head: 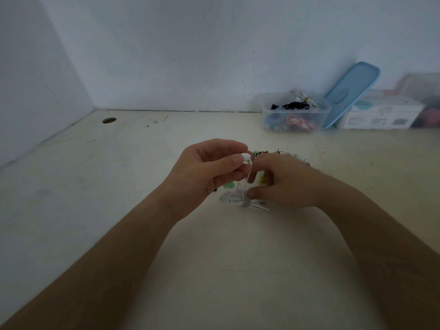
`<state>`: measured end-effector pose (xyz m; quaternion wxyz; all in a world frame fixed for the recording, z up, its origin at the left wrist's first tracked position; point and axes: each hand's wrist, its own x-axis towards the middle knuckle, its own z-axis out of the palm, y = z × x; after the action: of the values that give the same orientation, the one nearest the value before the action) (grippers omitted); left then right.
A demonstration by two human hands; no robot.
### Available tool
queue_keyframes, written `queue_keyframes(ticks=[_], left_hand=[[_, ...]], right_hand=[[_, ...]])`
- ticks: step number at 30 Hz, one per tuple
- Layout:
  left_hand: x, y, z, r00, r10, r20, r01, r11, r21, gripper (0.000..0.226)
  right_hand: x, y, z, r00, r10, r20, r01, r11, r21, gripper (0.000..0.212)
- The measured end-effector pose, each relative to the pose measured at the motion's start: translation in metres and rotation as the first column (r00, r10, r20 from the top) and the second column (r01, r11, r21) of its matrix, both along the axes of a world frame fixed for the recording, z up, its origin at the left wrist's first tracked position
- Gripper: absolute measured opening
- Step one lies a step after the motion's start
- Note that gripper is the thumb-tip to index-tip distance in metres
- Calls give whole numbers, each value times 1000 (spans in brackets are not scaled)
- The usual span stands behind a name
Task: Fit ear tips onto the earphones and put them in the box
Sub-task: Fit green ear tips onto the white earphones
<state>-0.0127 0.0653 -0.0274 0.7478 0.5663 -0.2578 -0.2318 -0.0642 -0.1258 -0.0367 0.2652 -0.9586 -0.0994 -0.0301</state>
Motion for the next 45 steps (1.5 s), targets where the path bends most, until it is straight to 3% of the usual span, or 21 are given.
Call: queue_keyframes(ticks=[6, 10, 14, 17, 20, 22, 25, 28, 32, 36, 40, 43, 45], left_hand=[[-1, -1, -3, 999, -48, -10, 49, 998, 32, 22], [0, 0, -2, 999, -46, 2, 46, 997, 55, 21], [6, 7, 2, 997, 7, 71, -16, 992, 124, 16], [13, 12, 1, 973, 95, 209, -145, 960, 240, 14], [16, 14, 0, 948, 113, 298, -204, 933, 295, 16], [14, 13, 0, 925, 91, 369, -226, 912, 342, 15], [9, 10, -2, 892, -2, 453, -201, 894, 400, 12], [4, 4, -9, 779, -115, 616, -259, 836, 484, 14], [-1, -6, -21, 653, -229, 722, -325, 776, 540, 20], [2, -5, -20, 637, -280, 718, -317, 754, 575, 21], [19, 11, -11, 664, -72, 744, -443, 764, 469, 9], [38, 22, -15, 607, 117, 786, -651, 639, 408, 14], [47, 27, -21, 605, 110, 789, -694, 558, 454, 16]], right_hand=[[4, 0, -10, 996, 89, 6, -89, 996, -17, 20], [5, 1, -9, 996, 79, 33, -79, 997, -3, 3], [3, -3, -2, 995, -70, 75, 53, 976, 210, 9], [1, -5, 4, 993, -118, -26, 118, 902, 415, 14], [-2, -10, 8, 987, -160, 0, 142, 879, 456, 19], [-3, -14, 10, 980, -190, 60, 137, 863, 487, 19], [-4, -18, 12, 977, -205, 55, 114, 725, 679, 21], [-4, -19, 14, 977, -211, 26, 115, 628, 770, 19], [-4, -17, 14, 976, -212, 54, 105, 673, 732, 10], [-4, -14, 12, 982, -182, 45, 101, 717, 689, 11], [-2, -13, 11, 990, -136, -33, 113, 647, 754, 31], [-3, -11, 11, 985, -164, -45, 143, 655, 742, 32], [-2, -9, 10, 981, -193, -4, 141, 705, 695, 25]])
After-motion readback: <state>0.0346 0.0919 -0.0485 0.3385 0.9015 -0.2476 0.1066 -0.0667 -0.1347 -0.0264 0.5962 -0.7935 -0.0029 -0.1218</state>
